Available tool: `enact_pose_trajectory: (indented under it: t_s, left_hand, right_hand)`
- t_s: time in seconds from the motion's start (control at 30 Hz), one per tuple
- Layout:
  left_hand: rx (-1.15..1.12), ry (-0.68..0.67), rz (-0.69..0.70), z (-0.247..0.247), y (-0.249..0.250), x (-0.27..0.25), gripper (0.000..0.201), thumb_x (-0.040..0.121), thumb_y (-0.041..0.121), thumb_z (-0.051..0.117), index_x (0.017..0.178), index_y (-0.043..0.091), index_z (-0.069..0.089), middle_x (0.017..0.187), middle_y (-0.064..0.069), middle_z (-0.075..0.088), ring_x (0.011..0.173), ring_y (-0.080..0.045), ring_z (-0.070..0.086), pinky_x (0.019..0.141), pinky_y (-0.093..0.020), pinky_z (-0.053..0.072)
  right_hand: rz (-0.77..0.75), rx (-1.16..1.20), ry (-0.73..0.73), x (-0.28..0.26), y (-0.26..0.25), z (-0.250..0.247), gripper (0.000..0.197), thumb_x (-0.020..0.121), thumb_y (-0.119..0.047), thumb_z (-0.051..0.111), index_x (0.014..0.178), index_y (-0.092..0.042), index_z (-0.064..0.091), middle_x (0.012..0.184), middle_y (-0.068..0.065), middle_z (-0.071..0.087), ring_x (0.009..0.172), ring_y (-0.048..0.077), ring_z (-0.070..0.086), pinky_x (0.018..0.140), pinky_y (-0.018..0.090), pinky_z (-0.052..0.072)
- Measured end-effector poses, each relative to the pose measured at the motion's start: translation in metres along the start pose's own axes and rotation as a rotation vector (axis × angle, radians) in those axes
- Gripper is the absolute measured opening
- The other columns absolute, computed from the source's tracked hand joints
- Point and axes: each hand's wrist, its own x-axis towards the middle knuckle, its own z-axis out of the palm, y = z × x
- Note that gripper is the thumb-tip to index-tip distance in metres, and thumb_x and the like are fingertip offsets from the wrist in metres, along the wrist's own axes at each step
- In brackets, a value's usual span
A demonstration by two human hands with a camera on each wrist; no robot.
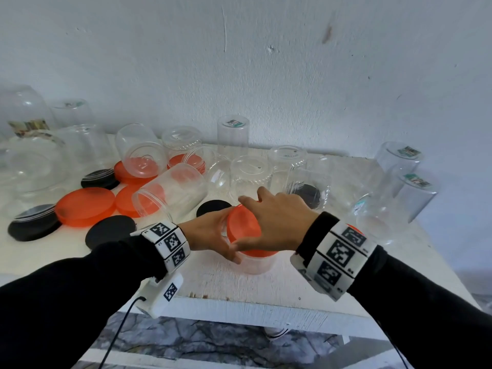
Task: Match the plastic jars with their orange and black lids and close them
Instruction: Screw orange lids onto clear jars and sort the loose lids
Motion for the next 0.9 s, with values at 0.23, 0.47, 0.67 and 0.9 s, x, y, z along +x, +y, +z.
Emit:
enact_pose_trajectory:
  t_s: [0.23, 0.47, 0.67, 0.9]
  left_hand:
    - [0.024, 0.001, -0.008, 0.000, 0.002, 0.001, 0.075, 0.059, 0.007, 0.085, 0.111, 0.041, 0.042, 0.111, 0.019, 0.055, 0.105, 0.007, 0.051, 0.087, -0.008, 0.039]
    - [0.009, 0.027, -0.023, 0.002, 0.004, -0.002, 0.083, 0.053, 0.020, 0.089, 0.120, 0.034, 0.041, 0.118, 0.014, 0.056, 0.112, -0.002, 0.052, 0.100, -0.025, 0.041]
    - [0.080, 0.073, 0.011, 0.004, 0.007, -0.002, 0.077, 0.055, 0.014, 0.088, 0.114, 0.033, 0.043, 0.108, 0.018, 0.056, 0.105, -0.005, 0.054, 0.095, -0.024, 0.042]
    - [0.130, 0.083, 0.025, 0.004, 0.008, -0.003, 0.082, 0.053, 0.017, 0.089, 0.120, 0.028, 0.043, 0.116, 0.008, 0.058, 0.112, -0.013, 0.054, 0.098, -0.030, 0.043]
  right_hand:
    - [-0.127, 0.150, -0.158, 0.003, 0.012, -0.007, 0.085, 0.067, -0.054, 0.071, 0.138, -0.052, 0.023, 0.138, -0.004, 0.032, 0.118, 0.025, 0.041, 0.093, 0.041, 0.044]
    - [-0.082, 0.047, -0.077, 0.004, 0.013, -0.006, 0.091, 0.066, -0.074, 0.058, 0.142, -0.045, 0.018, 0.134, 0.000, 0.039, 0.113, 0.024, 0.050, 0.088, 0.035, 0.044]
    - [-0.030, 0.105, 0.047, 0.001, 0.010, 0.007, 0.083, 0.068, -0.073, 0.057, 0.140, -0.042, 0.030, 0.125, 0.004, 0.044, 0.106, 0.025, 0.052, 0.080, 0.031, 0.043]
    - [0.067, 0.134, 0.155, -0.002, 0.000, 0.017, 0.081, 0.068, -0.070, 0.058, 0.138, -0.034, 0.037, 0.122, 0.006, 0.047, 0.107, 0.029, 0.052, 0.084, 0.034, 0.045]
